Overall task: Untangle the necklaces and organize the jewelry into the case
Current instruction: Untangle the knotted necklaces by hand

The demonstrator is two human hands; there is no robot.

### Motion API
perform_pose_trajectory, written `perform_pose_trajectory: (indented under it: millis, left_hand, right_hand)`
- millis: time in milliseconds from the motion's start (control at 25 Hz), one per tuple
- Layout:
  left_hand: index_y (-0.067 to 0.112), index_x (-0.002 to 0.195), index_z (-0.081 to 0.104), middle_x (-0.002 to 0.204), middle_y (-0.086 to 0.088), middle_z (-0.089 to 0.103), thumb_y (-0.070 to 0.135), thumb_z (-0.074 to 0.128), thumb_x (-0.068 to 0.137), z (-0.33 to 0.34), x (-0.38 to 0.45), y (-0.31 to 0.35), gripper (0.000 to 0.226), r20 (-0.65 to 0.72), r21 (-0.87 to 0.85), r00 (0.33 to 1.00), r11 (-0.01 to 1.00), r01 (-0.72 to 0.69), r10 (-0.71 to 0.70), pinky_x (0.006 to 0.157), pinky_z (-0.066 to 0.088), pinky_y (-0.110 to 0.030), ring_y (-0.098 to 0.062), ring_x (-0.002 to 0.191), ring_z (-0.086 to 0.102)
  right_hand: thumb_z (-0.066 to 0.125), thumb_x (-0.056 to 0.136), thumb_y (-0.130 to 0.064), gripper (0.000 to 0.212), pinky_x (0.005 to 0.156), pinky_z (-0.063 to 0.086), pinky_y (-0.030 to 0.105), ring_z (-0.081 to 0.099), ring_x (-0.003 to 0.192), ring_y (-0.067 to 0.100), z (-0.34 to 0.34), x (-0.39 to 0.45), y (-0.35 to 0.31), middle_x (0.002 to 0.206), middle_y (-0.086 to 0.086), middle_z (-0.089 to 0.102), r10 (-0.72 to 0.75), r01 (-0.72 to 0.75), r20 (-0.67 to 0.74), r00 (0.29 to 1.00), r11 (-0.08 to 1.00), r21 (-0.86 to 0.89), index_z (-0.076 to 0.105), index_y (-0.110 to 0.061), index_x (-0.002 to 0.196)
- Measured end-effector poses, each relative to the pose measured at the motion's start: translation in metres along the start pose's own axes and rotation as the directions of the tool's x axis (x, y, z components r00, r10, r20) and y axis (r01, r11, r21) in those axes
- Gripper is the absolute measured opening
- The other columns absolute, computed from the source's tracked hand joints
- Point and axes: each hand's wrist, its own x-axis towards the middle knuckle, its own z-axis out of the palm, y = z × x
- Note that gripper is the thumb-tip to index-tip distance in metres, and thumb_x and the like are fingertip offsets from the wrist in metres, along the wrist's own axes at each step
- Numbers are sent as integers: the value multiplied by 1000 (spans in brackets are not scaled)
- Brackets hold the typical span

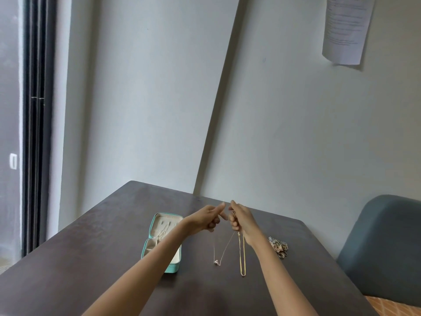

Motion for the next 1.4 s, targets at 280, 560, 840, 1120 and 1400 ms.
perform_pose_trajectory:
  millis: [280,560,840,1120,1400]
  left_hand:
    - [13,75,55,63,1,42,25,48,98,3,-4,-1,27,-122,-52,983,988,-143,136,49,31,-16,-4,46,34]
    - [8,72,64,67,-2,60,24,64,89,0,-2,-3,23,-337,80,912,972,-219,233,49,35,-12,1,45,42]
    - [11,71,71,60,8,61,19,72,82,2,-2,-6,14,-311,131,910,960,-246,275,60,41,-12,3,58,52]
    - [13,71,61,61,3,52,17,63,89,12,-5,-8,18,-358,19,910,976,-216,209,44,32,-15,-3,45,42]
    - [11,71,60,60,4,53,10,58,91,22,-8,-4,20,-270,-48,940,972,-230,209,44,30,-16,-6,44,39]
  right_hand:
    - [41,91,1,12,46,23,22,34,44,9,-7,-5,1,63,5,50,-48,44,19,999,982,181,47,-7,98]
    - [68,82,-5,22,53,33,20,40,55,9,-22,-11,9,76,4,67,-160,162,-78,984,986,30,54,-11,99]
    - [70,82,-10,18,69,40,22,61,79,4,-21,-15,8,84,-1,72,-191,209,-160,969,972,104,60,-13,97]
    - [67,81,-8,13,60,33,24,50,71,9,-12,-12,16,79,1,67,-186,207,-170,968,971,119,60,-17,88]
    - [71,80,-10,13,74,46,22,62,73,12,-5,-7,36,74,2,69,-246,238,-114,963,968,-78,60,-16,83]
